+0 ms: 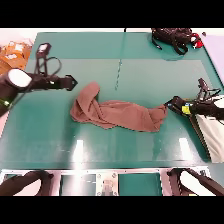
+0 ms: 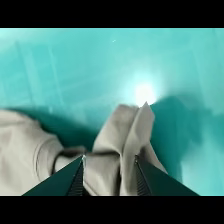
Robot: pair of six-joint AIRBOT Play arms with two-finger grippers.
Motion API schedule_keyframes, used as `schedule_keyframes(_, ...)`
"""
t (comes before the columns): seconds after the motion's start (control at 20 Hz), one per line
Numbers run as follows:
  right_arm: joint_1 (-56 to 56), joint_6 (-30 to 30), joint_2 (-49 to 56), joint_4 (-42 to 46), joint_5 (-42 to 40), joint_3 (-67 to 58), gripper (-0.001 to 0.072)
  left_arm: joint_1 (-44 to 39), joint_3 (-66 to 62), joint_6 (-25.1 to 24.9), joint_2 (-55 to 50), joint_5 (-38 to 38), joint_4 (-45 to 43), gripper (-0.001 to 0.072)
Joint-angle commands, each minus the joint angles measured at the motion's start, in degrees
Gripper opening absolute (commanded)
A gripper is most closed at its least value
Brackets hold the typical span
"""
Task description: Fold the shirts.
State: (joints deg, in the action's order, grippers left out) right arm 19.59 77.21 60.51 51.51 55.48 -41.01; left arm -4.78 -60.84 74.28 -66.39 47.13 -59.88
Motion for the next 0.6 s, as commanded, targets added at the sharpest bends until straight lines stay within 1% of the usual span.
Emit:
schedule_keyframes(0.0, 3.5, 0.1, -0.4, 2.1, 10.7, -3.0, 0.0375, 8.5, -2.9, 0.4, -0.3, 15.6, -0.3, 0.0579)
schedule_keyframes(0.15, 4.6, 1.9, -2.3, 4.3, 14.5, -1.5, 0.0376, 13.0, -1.6, 0.2, -0.4, 24.2, -0.1, 0.0580)
schedule_keyframes(0.25, 3.7, 1.9, -3.8, 4.0, 15.1, 1.6, 0.0378, 13.0, 1.3, 0.2, -0.4, 25.5, 0.4, 0.0580)
schedule_keyframes(0.3, 3.0, 1.9, -4.6, 4.0, 15.1, 3.5, 0.0408, 13.0, 3.7, 0.2, -0.4, 25.5, 1.5, 0.0580)
schedule_keyframes(0.35, 2.5, 1.8, -5.2, 4.0, 15.1, 5.6, 0.0491, 13.0, 6.6, 0.2, -0.4, 25.4, 2.7, 0.0668)
schedule_keyframes(0.4, 1.5, 1.8, -5.7, 4.0, 15.1, 7.8, 0.0518, 13.0, 9.5, 0.1, -0.4, 25.4, 4.1, 0.0720)
schedule_keyframes(0.55, -2.1, 1.8, -5.7, 4.0, 13.1, 13.0, 0.0518, 13.0, 18.6, -2.9, -0.4, 24.3, 8.1, 0.0720)
